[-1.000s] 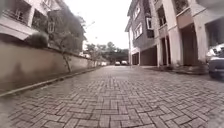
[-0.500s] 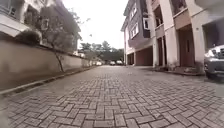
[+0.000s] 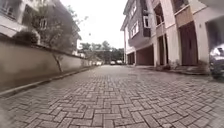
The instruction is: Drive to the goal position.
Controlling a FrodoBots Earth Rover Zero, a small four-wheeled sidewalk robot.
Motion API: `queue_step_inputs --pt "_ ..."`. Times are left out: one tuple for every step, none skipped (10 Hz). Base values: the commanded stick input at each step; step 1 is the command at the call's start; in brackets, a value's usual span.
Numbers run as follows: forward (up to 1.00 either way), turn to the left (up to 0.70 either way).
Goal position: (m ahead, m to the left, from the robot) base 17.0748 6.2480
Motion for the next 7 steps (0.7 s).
queue_step_inputs --pt "0.50 0.00" --pt "0.50 0.00" --pt "0.50 0.00" --pt "0.50 0.00" --pt "0.50 0.00" --pt "0.50 0.00" --pt "0.50 0.00"
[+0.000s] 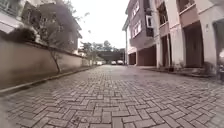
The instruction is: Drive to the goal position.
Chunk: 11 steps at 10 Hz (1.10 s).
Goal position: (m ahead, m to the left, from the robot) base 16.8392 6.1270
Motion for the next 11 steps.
queue_step_inputs --pt "0.50 0.00" --pt "0.50 0.00" --pt "0.50 0.00" --pt "0.50 0.00" --pt "0.50 0.00" --pt "0.50 0.00" --pt "0.50 0.00" --pt "0.50 0.00" --pt "0.50 0.00" --pt "0.50 0.00" --pt "0.50 0.00"
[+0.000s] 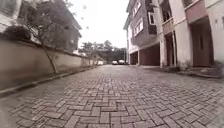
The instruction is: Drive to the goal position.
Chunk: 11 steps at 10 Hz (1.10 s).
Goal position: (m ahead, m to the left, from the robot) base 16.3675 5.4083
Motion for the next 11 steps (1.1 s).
queue_step_inputs --pt "0.50 0.00" --pt "0.50 0.00" --pt "0.50 0.00" --pt "0.50 0.00" --pt "0.50 0.00" --pt "0.50 0.00" --pt "0.50 0.00" --pt "0.50 0.00" --pt "0.50 0.00" --pt "0.50 0.00" --pt "0.50 0.00"
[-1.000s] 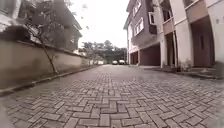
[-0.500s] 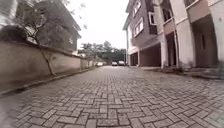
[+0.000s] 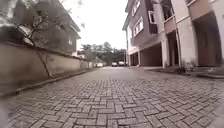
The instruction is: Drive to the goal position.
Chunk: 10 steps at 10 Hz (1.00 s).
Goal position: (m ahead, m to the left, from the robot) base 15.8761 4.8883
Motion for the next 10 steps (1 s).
queue_step_inputs --pt "0.50 0.00" --pt "0.50 0.00" --pt "0.50 0.00" --pt "0.50 0.00" --pt "0.50 0.00" --pt "0.50 0.00" --pt "0.50 0.00" --pt "0.50 0.00" --pt "0.50 0.00" --pt "0.50 0.00"
